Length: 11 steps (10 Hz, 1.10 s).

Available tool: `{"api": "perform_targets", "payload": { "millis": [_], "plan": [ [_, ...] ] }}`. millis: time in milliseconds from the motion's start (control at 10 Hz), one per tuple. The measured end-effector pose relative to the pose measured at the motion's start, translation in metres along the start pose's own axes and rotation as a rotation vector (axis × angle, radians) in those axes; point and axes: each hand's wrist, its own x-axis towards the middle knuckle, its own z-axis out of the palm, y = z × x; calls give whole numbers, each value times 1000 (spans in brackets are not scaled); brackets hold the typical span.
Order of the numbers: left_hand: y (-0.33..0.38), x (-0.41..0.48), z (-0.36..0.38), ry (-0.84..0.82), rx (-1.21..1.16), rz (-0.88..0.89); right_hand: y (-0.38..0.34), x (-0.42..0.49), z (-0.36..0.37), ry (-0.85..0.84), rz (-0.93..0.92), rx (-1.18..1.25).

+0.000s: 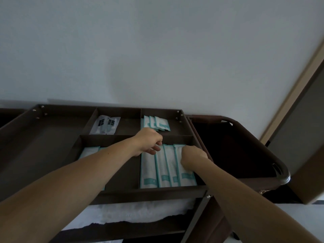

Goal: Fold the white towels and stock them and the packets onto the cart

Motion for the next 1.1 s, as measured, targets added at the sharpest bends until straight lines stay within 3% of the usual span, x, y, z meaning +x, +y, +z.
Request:
{"api": "perform_targets", "payload": {
  "millis": [200,500,900,1100],
  "plan": [
    [4,-5,8,-3,263,125,1,8,21,-167,-180,-58],
    [2,-10,10,61,447,205,12,6,35,-174,-275,-93],
    [-9,-60,-10,285,615,141,15,11,41,-164,-389,-174],
    [-23,-89,-21,322,706,116,17,9,36,-197,-388,-157]
  ]
}}
